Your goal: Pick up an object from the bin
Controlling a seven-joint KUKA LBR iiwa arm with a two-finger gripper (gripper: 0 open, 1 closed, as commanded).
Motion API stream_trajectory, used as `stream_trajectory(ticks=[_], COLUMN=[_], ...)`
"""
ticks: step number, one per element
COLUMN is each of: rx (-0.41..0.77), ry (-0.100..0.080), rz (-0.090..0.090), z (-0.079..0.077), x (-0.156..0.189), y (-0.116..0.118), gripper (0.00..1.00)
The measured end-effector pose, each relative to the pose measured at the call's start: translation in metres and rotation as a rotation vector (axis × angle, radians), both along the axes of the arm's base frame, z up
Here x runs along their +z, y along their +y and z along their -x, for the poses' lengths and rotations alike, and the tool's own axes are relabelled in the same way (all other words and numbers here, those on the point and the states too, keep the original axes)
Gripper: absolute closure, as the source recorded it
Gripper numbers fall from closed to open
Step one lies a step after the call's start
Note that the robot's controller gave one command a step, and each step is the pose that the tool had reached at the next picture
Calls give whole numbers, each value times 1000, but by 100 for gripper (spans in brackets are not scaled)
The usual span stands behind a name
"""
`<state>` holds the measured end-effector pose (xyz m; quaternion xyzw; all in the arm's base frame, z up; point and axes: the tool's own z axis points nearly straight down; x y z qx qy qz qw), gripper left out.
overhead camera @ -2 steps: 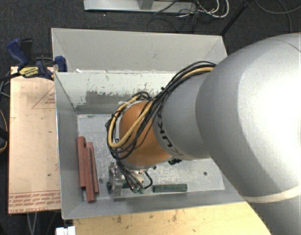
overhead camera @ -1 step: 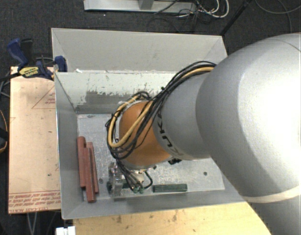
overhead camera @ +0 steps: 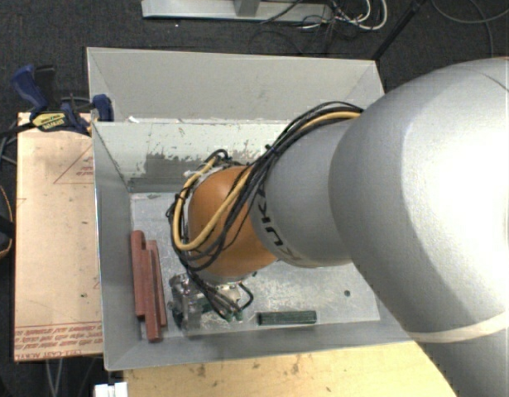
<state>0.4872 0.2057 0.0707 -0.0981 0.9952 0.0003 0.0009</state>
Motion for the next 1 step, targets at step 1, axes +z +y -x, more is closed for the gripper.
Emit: stream_trajectory(ticks=[1], rx=[-28], ry=[8], rz=[2], z=[-4], x=[47], y=[3], gripper=[100])
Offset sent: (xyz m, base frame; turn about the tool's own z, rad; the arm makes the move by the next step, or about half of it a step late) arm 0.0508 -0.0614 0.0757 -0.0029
